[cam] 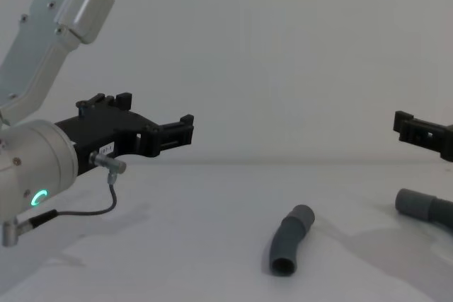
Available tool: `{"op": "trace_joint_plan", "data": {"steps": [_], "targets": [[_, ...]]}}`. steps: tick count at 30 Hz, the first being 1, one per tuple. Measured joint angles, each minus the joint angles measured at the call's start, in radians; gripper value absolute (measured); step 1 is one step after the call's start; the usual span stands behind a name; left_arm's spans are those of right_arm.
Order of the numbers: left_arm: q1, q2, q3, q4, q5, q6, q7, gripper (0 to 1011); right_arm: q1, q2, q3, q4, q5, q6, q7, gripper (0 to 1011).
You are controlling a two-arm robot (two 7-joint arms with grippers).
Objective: Use both hands to pick up one end of the pipe from the table, align the ends, and insert them.
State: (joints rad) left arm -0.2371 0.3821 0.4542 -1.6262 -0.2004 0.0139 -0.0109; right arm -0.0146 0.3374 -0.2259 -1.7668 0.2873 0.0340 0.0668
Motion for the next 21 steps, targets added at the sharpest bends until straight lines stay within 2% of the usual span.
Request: {"op": "trace_joint_plan", "data": {"steps": [21], "targets": [[0.000,0.000,0.000,0.000,0.000,0.000,0.000,1001,0.000,0.000,0.000,0.000,0.000,0.000,0.000,1004]]}}
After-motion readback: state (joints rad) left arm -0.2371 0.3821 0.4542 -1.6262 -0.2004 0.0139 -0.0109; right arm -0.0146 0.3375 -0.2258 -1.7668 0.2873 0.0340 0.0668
